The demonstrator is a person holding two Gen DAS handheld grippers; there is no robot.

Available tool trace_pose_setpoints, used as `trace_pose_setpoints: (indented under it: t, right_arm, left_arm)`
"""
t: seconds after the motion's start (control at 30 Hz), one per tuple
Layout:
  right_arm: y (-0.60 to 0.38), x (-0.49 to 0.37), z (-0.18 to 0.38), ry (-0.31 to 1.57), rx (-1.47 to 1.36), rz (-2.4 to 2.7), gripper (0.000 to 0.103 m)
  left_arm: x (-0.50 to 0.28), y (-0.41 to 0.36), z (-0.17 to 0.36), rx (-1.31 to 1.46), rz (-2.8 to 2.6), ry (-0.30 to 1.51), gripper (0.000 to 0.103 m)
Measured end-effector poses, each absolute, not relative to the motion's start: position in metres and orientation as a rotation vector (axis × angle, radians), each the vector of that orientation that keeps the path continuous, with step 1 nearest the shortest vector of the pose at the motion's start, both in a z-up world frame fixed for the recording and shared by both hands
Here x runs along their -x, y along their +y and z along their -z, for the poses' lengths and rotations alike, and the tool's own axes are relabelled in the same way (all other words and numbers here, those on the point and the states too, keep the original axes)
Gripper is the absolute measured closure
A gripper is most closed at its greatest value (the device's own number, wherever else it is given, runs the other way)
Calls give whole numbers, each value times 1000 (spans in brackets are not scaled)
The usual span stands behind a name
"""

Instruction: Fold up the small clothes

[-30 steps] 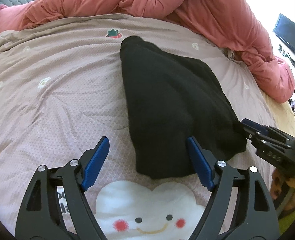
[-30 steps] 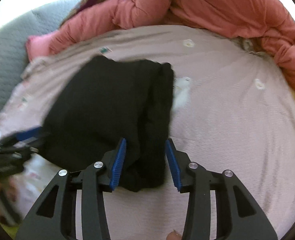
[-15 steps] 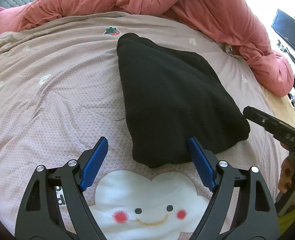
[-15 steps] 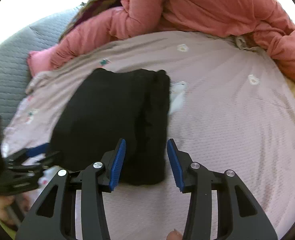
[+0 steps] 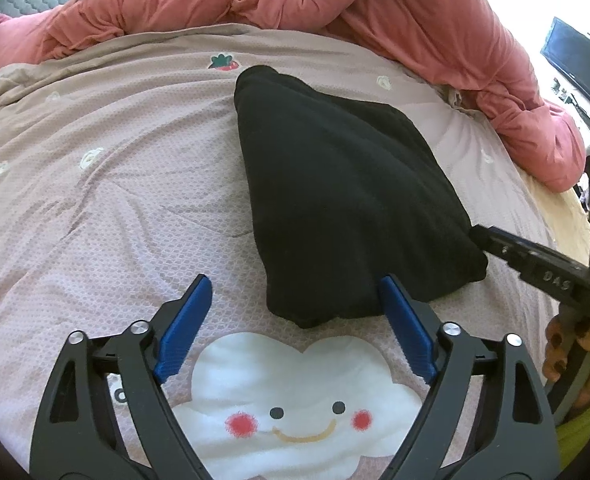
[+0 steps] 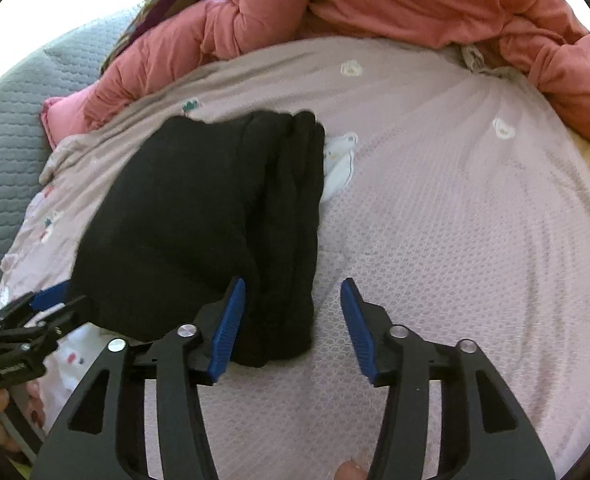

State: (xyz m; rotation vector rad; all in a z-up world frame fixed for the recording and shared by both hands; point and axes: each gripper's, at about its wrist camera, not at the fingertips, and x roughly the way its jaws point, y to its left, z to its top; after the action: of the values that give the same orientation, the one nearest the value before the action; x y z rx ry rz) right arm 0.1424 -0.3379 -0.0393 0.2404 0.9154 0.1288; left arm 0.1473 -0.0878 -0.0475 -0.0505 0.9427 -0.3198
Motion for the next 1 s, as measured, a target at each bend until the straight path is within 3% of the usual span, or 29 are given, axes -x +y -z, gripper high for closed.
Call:
trace_pose_setpoints:
  t: [0.33,0.5,1.0]
  right_arm:
    - [-346,-115,3,799,-221,-86,9]
    - [-351,-105,-15,748,-239,-79,5]
    - [-321,-59,-52,636,-127,-86,5]
  left_arm:
    - [-142,-85,35,38,326,921,10]
    - [-137,-82,27,37,327,906,10]
    - [-100,-72,-15,-8,315,777,10]
